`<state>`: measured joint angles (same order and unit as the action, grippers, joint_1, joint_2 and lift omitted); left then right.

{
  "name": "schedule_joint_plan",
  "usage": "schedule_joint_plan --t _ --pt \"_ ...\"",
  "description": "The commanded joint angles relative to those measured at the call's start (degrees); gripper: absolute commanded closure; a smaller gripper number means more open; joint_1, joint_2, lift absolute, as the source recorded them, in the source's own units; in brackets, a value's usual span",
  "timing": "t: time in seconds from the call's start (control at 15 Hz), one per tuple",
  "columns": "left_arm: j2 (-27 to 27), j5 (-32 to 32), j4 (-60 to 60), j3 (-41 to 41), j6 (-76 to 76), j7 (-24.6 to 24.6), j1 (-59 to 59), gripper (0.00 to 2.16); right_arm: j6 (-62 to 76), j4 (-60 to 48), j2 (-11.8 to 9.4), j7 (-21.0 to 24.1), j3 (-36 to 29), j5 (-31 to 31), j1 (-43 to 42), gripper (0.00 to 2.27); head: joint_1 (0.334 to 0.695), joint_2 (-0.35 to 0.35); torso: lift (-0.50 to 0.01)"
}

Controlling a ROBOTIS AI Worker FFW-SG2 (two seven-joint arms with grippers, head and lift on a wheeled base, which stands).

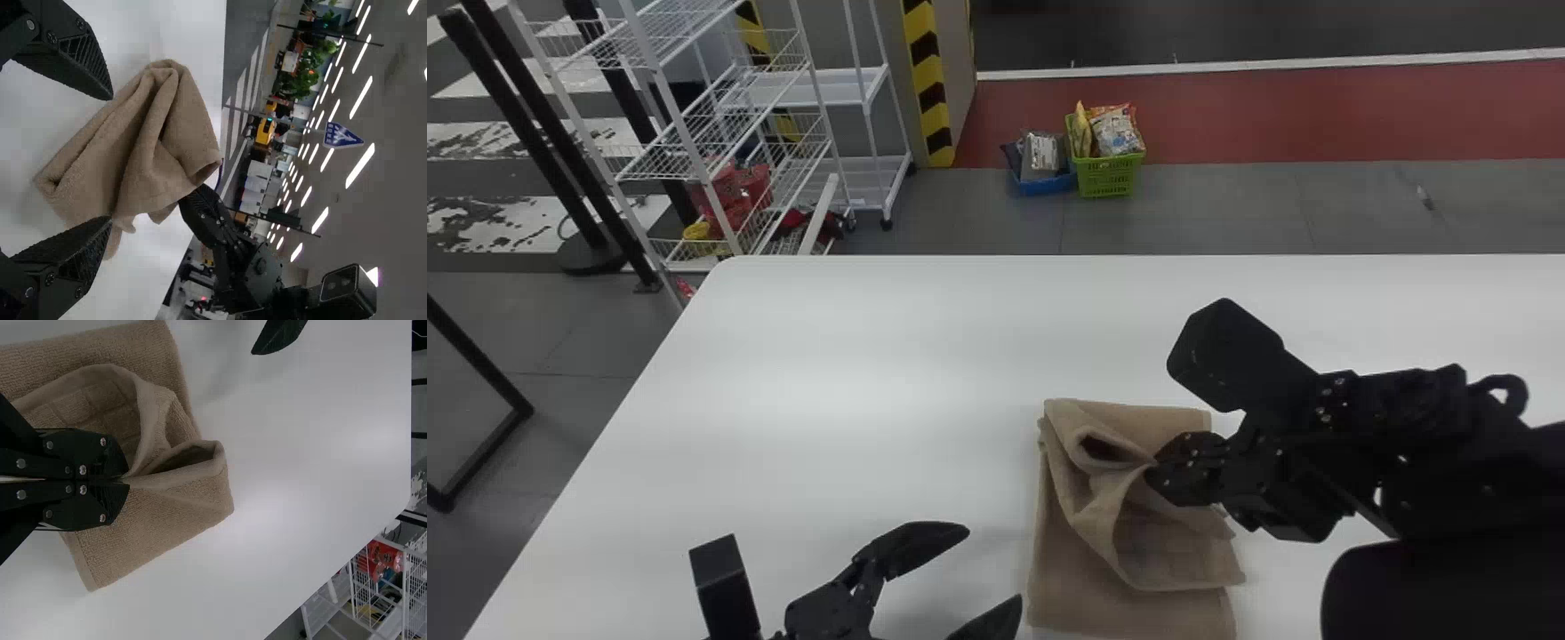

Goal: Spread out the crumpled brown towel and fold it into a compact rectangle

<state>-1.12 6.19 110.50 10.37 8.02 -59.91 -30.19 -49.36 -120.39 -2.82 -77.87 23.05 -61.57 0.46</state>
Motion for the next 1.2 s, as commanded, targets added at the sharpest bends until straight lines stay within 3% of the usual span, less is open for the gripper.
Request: schedule_joint_plan --t 0.0,0.13,0.47,1.13 --pt "-0.2 -2.5 0.68 -2.46 -0.14 0.85 -0.22 0.2 0.0 -0.02 0.01 -0.45 -0.2 0.13 -0.02 1.42 0.695 0.124 -0.127" --pt "-0.55 -5.13 1.21 -4.22 -3.48 3.23 -1.01 0.2 0.0 -0.02 0.01 -0.45 -0.64 0.31 0.25 1.42 0.695 0.106 -0.127" --pt "-0.72 -7.86 2.17 -7.12 -2.6 3.23 -1.45 0.2 0.0 -0.1 -0.08 -0.45 -0.73 0.66 0.33 1.42 0.695 0.065 -0.127" --pt "-1.16 -14.45 1.29 -12.66 -3.13 15.18 -0.57 0.21 0.53 -1.77 -0.43 -0.45 -0.82 0.75 2.71 1.42 0.695 0.021 -0.127"
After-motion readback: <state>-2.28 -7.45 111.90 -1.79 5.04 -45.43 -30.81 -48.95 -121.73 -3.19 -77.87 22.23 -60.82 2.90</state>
